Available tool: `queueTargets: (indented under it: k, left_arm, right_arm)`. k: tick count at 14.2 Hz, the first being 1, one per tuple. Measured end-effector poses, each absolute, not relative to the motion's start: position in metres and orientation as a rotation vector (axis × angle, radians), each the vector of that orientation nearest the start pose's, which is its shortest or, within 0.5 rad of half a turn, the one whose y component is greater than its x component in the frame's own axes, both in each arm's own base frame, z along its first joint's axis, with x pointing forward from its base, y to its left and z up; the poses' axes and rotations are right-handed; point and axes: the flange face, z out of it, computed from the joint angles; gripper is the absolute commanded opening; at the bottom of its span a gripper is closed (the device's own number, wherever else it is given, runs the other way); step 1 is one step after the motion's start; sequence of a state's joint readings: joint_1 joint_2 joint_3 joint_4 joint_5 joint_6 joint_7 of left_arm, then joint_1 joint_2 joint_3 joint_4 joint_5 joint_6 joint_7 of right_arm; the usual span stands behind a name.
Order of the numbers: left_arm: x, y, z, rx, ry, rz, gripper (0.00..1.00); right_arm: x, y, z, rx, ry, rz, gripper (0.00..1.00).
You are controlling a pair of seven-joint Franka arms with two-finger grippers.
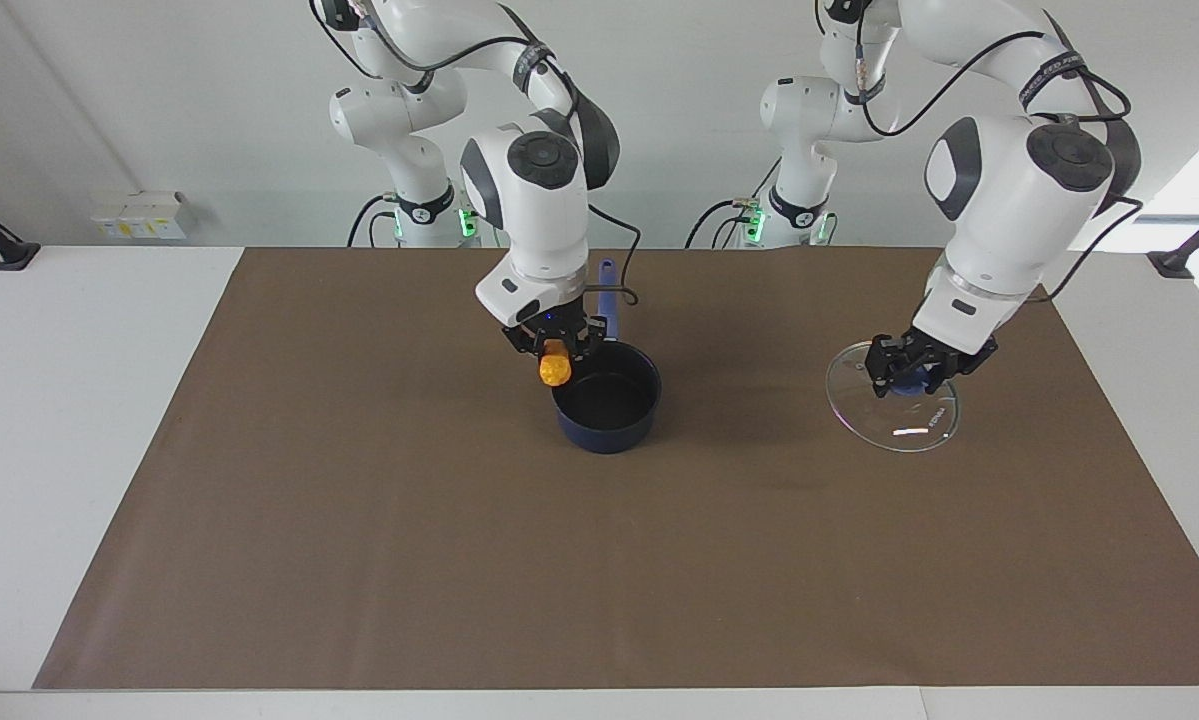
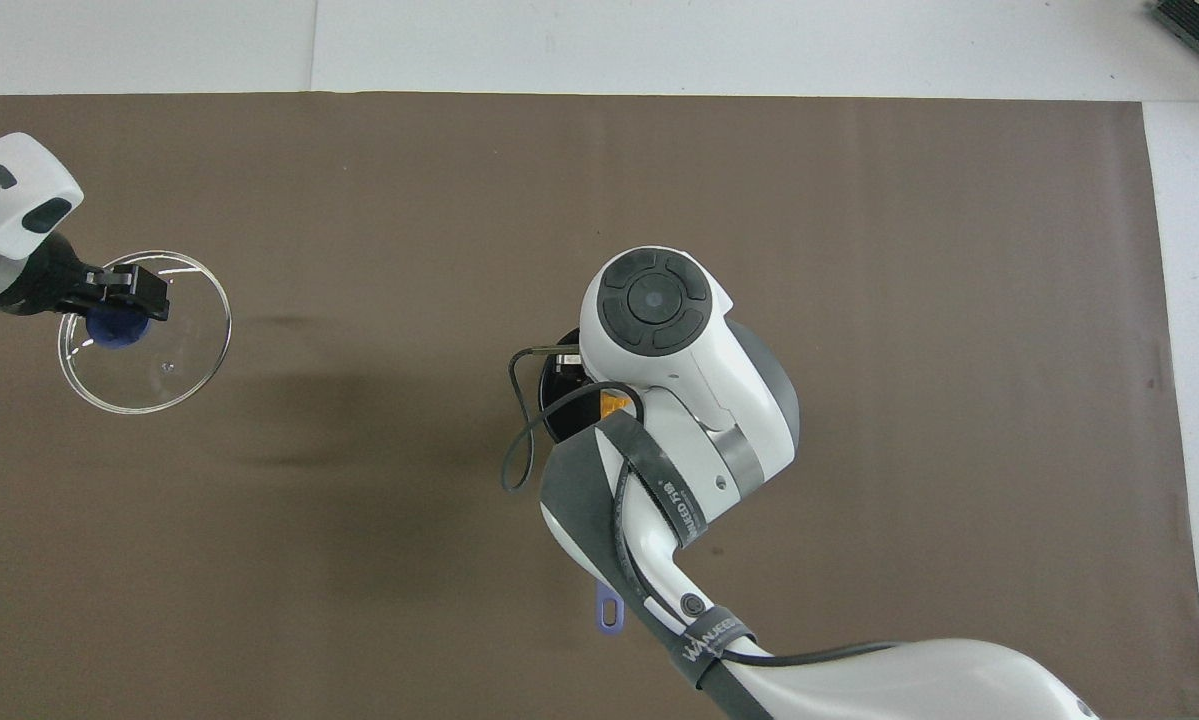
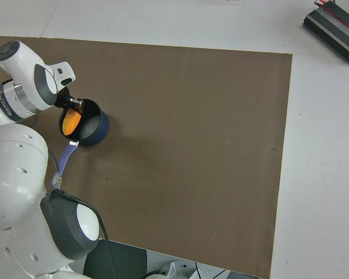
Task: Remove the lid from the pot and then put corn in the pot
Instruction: 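Set the lid down with the left gripper while the right gripper carries corn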
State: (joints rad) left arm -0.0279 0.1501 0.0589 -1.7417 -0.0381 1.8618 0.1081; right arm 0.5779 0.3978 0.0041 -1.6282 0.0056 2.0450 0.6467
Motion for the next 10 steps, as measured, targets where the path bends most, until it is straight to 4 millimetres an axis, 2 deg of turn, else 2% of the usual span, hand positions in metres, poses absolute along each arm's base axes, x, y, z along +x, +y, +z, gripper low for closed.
queueTargets:
  k: [6, 10]
  left_arm:
    - [0.577, 0.043, 0.428, -3.174, 0.086, 0.081, 0.00]
    - [0.555, 0.049, 0.395, -3.172, 0.112, 0.049, 0.00]
  right_arm:
    - [0.558, 0.373, 0.357, -3.131, 0.096, 0.002, 0.00]
    - [0.558, 0.376, 0.350, -3.125, 0.091, -0.014, 0.00]
